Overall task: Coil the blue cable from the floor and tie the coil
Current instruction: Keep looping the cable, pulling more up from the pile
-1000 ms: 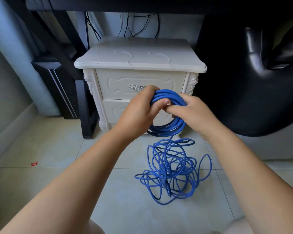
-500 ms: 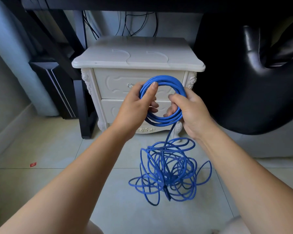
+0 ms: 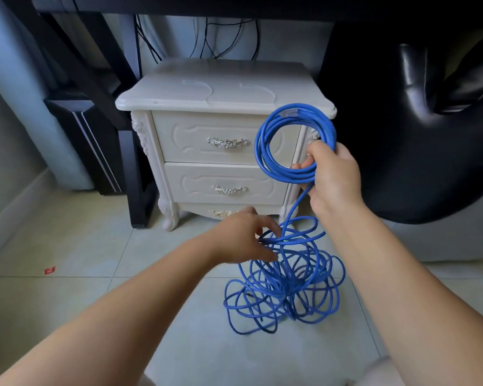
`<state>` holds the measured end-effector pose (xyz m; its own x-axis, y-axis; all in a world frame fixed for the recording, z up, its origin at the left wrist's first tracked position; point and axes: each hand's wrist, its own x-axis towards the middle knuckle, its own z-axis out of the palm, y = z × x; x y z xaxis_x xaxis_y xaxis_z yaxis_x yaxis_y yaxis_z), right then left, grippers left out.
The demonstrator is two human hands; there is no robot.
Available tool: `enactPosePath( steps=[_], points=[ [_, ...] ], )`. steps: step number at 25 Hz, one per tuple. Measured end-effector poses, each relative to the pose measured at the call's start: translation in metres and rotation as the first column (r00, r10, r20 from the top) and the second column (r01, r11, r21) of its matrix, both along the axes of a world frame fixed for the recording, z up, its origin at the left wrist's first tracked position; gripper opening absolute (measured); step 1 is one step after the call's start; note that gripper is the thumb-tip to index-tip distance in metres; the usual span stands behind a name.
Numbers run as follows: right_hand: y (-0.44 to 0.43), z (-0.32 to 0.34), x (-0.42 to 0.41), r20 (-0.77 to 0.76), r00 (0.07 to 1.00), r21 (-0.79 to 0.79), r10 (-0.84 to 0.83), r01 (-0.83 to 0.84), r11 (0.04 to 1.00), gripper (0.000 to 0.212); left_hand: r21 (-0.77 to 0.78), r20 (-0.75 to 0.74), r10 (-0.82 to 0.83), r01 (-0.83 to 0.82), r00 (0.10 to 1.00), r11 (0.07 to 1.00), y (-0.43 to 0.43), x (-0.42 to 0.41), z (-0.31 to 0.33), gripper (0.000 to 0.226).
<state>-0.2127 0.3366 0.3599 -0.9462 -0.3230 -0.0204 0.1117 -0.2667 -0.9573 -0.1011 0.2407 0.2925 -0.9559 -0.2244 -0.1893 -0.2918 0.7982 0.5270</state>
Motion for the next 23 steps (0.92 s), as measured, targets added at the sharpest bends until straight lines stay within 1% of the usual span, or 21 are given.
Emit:
enactPosePath(
  steps=[1,2,4,6,7,8,9,10,11,12,13,14,16,18,20,22,23],
  points=[
    [0.001,0.001,0.000,-0.004,1.000,-0.006,-0.008,0.008,1.000,0.015,-0.097,-0.027,-0.027,0.025,0.999,0.995,0.004,-0.005,-0.006,0.038],
    [0.002,0.002,0.000,-0.011,1.000,-0.008,-0.016,0.016,1.000,0.014,-0.190,-0.062,-0.027,0.015,0.998,0.982,0.007,-0.009,-0.010,0.032],
    [0.005,0.004,-0.002,-0.024,0.999,-0.003,-0.034,0.034,0.999,0.014,-0.303,-0.179,0.053,-0.106,0.982,0.947,0.009,-0.014,-0.010,0.019],
    [0.010,0.004,-0.006,-0.055,0.997,0.037,-0.049,0.051,0.998,0.015,-0.312,-0.376,0.132,-0.259,0.917,0.914,0.008,-0.016,-0.006,0.014],
    [0.013,0.004,-0.009,-0.072,0.996,0.061,-0.056,0.061,0.996,0.015,-0.273,-0.479,0.173,-0.333,0.861,0.903,0.008,-0.016,-0.003,0.014],
    [0.016,0.003,-0.011,-0.090,0.994,0.083,-0.064,0.072,0.994,0.016,-0.187,-0.558,0.237,-0.398,0.795,0.898,0.006,-0.017,-0.002,0.014],
    [0.018,0.002,-0.012,-0.111,0.991,0.106,-0.070,0.082,0.991,0.016,-0.045,-0.593,0.336,-0.448,0.731,0.893,0.005,-0.017,-0.001,0.016],
    [0.019,0.000,-0.013,-0.128,0.989,0.125,-0.072,0.088,0.988,0.016,0.138,-0.590,0.451,-0.466,0.670,0.874,0.004,-0.018,0.000,0.020],
    [0.020,-0.001,-0.014,-0.139,0.988,0.139,-0.070,0.089,0.986,0.016,0.320,-0.558,0.559,-0.463,0.614,0.827,0.002,-0.018,0.000,0.024],
    [0.019,-0.003,-0.013,-0.145,0.987,0.153,-0.066,0.089,0.984,0.017,0.463,-0.513,0.641,-0.444,0.571,0.767,0.000,-0.019,0.000,0.029],
    [0.019,-0.005,-0.013,-0.150,0.987,0.173,-0.063,0.089,0.981,0.017,0.562,-0.466,0.694,-0.422,0.549,0.711,-0.002,-0.020,-0.001,0.032],
    [0.019,-0.008,-0.014,-0.152,0.987,0.203,-0.058,0.089,0.975,0.016,0.633,-0.425,0.725,-0.395,0.542,0.666,-0.004,-0.020,0.000,0.034],
    [0.018,-0.014,-0.015,-0.143,0.989,0.283,-0.036,0.076,0.956,0.015,0.741,-0.349,0.752,-0.326,0.560,0.587,-0.004,-0.020,0.002,0.038],
    [0.016,-0.018,-0.016,-0.118,0.993,0.353,0.022,0.022,0.935,0.016,0.799,-0.280,0.735,-0.274,0.617,0.535,-0.005,-0.019,0.004,0.049],
    [0.014,-0.020,-0.015,-0.105,0.986,0.422,0.127,-0.071,0.904,0.016,0.802,-0.235,0.694,-0.268,0.681,0.535,-0.011,-0.018,0.007,0.053],
    [0.012,-0.024,-0.014,-0.085,0.958,0.512,0.274,-0.194,0.837,0.014,0.788,-0.223,0.628,-0.241,0.745,0.566,-0.018,-0.016,0.011,0.048],
    [0.012,-0.026,-0.012,-0.059,0.934,0.558,0.351,-0.261,0.788,0.012,0.778,-0.223,0.591,-0.224,0.775,0.587,-0.020,-0.015,0.013,0.042]
  ],
)
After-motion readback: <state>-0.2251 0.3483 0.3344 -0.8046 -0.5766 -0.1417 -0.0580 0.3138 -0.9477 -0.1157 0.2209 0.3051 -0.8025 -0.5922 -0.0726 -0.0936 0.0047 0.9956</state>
